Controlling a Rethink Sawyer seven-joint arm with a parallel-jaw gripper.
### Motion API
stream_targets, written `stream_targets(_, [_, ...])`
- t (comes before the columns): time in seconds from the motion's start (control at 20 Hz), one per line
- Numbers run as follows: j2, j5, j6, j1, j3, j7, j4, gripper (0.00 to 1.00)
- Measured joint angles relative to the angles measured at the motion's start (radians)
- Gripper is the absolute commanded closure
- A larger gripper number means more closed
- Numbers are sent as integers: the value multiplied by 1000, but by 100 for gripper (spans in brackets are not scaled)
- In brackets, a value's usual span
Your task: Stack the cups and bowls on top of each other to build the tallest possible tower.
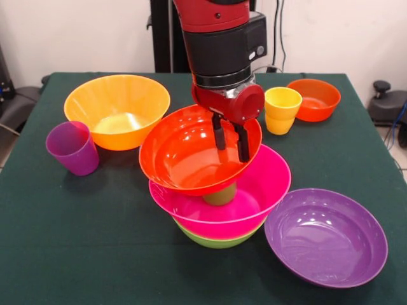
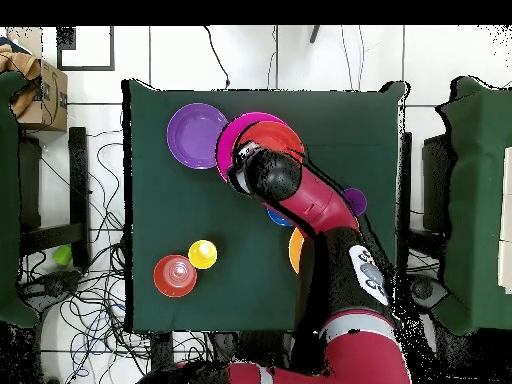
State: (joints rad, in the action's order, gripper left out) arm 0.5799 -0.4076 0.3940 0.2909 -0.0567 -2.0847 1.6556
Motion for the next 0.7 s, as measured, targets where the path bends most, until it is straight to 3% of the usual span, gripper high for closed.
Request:
stream_targets(0.35, [1, 83, 0, -27, 56, 0, -24, 0])
stream_targets(0.7, [1, 114, 0, -27, 66, 0, -25, 0])
